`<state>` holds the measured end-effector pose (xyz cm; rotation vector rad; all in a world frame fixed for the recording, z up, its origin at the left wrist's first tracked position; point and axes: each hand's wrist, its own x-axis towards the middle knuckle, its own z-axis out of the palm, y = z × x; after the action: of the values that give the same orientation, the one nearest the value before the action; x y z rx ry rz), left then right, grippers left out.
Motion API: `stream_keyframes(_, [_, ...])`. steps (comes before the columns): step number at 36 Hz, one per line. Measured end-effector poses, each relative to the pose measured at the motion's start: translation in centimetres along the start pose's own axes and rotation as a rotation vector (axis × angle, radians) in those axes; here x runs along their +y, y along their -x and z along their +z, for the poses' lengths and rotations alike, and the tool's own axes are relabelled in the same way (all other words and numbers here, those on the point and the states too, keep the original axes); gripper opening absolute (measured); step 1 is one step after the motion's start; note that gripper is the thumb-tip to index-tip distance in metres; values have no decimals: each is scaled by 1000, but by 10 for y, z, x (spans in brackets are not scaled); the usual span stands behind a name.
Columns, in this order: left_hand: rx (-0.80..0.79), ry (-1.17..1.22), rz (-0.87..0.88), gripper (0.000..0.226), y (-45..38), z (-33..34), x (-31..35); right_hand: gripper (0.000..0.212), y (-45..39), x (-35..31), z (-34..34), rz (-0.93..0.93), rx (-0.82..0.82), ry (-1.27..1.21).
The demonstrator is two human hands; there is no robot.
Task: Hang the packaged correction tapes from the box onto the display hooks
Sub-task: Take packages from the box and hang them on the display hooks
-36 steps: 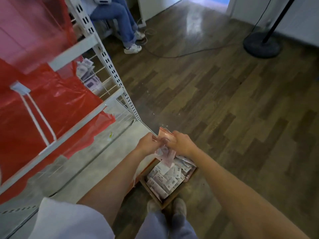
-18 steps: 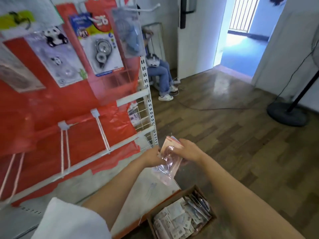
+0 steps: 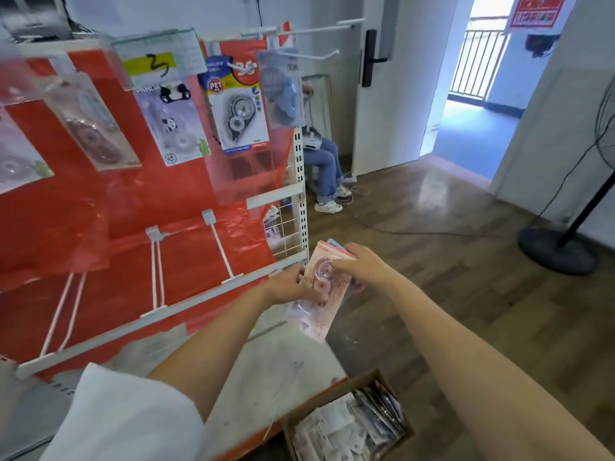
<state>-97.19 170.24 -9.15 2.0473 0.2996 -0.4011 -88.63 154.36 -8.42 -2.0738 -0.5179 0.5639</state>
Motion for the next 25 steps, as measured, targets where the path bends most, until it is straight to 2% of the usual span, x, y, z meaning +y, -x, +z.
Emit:
stream_keyframes(5, [45,132,27,58,7,-2,-2,19,6,5,-1,41,120,-258])
stream_keyframes(10, [108,239,47,23,16,-6,1,36,9,0,1,99,183,-434])
stream_keyframes(16, [152,282,93,7,32,-13,12,56,9,-13,3,95,238,-509])
stream_keyframes(18, [190,289,135,10,39,-18,15,59,8,-19,3,78,249,-522])
stream_keyframes(21, [264,316,161,11,49,-28,16,48,9,-31,4,25,211,-498])
stream_keyframes(25, [355,401,162,4,61,-46,9,12,20,-54,18,-60,68,-525])
